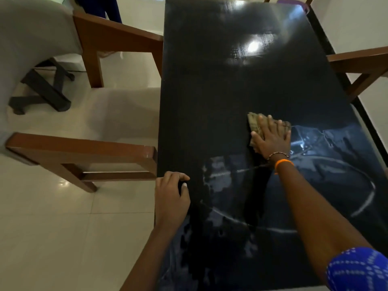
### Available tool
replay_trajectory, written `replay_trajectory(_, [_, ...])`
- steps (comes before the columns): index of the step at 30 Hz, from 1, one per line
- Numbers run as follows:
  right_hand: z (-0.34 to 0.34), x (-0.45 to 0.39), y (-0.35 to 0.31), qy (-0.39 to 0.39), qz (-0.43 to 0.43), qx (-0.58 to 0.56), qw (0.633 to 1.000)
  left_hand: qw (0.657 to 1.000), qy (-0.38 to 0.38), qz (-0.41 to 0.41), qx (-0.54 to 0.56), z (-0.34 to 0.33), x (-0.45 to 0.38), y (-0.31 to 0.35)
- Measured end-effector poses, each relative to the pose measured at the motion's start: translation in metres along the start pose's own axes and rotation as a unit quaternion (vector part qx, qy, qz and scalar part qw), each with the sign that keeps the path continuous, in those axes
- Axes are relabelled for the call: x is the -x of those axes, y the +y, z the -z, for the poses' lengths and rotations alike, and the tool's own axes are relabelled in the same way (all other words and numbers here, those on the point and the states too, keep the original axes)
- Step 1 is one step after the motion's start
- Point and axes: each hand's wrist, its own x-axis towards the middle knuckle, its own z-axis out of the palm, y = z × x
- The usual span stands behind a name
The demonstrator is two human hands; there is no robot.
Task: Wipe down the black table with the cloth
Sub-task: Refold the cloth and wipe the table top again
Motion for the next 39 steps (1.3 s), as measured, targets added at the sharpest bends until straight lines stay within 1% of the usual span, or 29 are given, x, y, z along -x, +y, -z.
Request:
replay_trajectory(3, [-0.004,0.011,-0.007,-0.015,-0.053,-0.025,0.998,1.0,0.006,0.01,0.015,0.004,0.011,-0.007])
replay_trajectory(5, [-0.011,0.026,-0.036,-0.004,-0.042,-0.025,0.999,0.999,0.012,0.021,0.021,0.007,0.018,-0.011])
replay_trajectory(7, [-0.02,0.048,-0.074,0.008,0.013,-0.013,1.0,0.999,0.015,0.026,0.03,0.009,0.025,-0.014])
replay_trajectory(9, [-0.029,0.076,-0.119,-0.005,0.089,-0.006,0.996,0.999,0.011,0.026,0.045,0.012,0.031,-0.017])
replay_trajectory(12, [-0.043,0.12,-0.181,-0.034,0.236,0.003,0.971,0.999,0.011,0.027,0.045,0.015,0.04,-0.022])
replay_trajectory(14, [-0.049,0.142,-0.199,-0.041,0.319,0.029,0.946,0.998,0.021,0.038,0.034,0.017,0.046,-0.026])
replay_trajectory(16, [-0.05,0.145,-0.194,-0.035,0.349,0.046,0.935,0.998,0.023,0.045,0.023,0.018,0.051,-0.031])
replay_trajectory(18, [-0.047,0.139,-0.173,-0.027,0.346,0.038,0.937,0.999,0.014,0.038,0.015,0.017,0.056,-0.032])
replay_trajectory(21, [-0.038,0.126,-0.122,-0.019,0.288,0.029,0.957,1.0,0.001,0.018,0.013,0.011,0.056,-0.027])
replay_trajectory(23, [-0.032,0.116,-0.076,-0.015,0.223,0.045,0.974,1.0,-0.012,0.008,0.013,0.005,0.054,-0.02])
replay_trajectory(26, [-0.02,0.098,-0.002,-0.001,0.089,0.046,0.995,0.999,-0.031,-0.011,-0.012,-0.005,0.053,-0.01])
replay_trajectory(28, [-0.008,0.085,0.039,-0.027,0.002,0.02,0.999,0.999,-0.038,-0.021,-0.02,-0.01,0.056,-0.005])
replay_trajectory(30, [-0.001,0.077,0.057,-0.069,-0.063,-0.01,0.996,0.999,-0.038,-0.021,-0.019,-0.014,0.057,-0.004])
replay_trajectory(32, [-0.002,0.078,0.048,-0.071,-0.102,-0.032,0.992,0.999,-0.035,-0.02,-0.014,-0.016,0.058,-0.003])
replay_trajectory(33, [-0.004,0.083,0.035,-0.061,-0.107,-0.042,0.992,0.999,-0.035,-0.019,-0.011,-0.017,0.059,-0.003])
replay_trajectory(34, [-0.006,0.089,0.02,-0.052,-0.093,-0.043,0.993,0.999,-0.034,-0.018,-0.009,-0.017,0.06,-0.002])
replay_trajectory(36, [-0.013,0.107,-0.013,-0.048,-0.035,-0.019,0.998,0.999,-0.036,-0.014,-0.012,-0.017,0.062,-0.001])
replay_trajectory(39, [-0.023,0.135,-0.062,-0.063,0.066,0.002,0.996,0.999,-0.035,-0.002,-0.027,-0.018,0.064,0.003])
